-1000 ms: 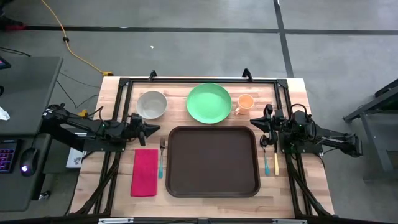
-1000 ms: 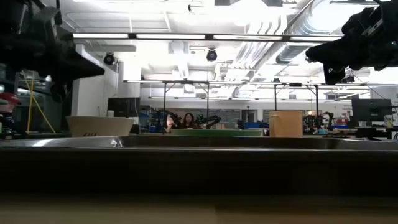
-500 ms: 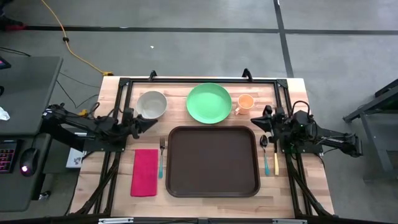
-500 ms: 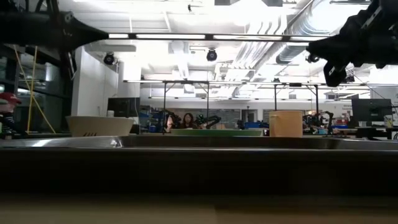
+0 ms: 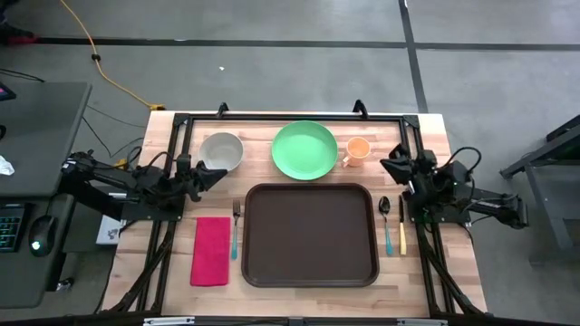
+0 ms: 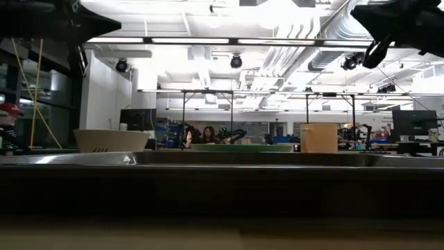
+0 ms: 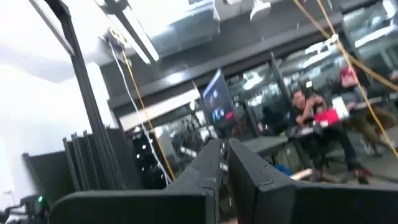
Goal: Set up tray
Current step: Put the white cup on the brown serving tray
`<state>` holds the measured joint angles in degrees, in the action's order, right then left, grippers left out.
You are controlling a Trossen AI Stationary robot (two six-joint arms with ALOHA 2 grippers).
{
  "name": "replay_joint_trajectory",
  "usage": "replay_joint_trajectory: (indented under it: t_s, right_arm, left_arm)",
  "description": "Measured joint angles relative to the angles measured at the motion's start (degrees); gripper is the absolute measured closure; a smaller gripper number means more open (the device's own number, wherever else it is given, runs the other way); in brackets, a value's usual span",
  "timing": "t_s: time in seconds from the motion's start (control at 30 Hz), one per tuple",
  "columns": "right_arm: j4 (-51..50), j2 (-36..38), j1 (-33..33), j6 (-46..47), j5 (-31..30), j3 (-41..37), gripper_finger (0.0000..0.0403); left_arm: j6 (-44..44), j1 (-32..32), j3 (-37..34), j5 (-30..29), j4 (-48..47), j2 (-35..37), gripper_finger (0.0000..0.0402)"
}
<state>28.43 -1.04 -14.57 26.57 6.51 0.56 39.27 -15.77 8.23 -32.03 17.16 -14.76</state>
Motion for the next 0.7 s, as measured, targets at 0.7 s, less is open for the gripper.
replay_joint_trajectory:
  t_s: [0.7]
  right_arm:
    - [-15.74, -6.60, -0.02, -15.64, -4.52, 12.79, 0.0392]
  left_arm:
    - [0.00, 0.00, 0.04, 2.58, -12.75, 0.01, 0.0371]
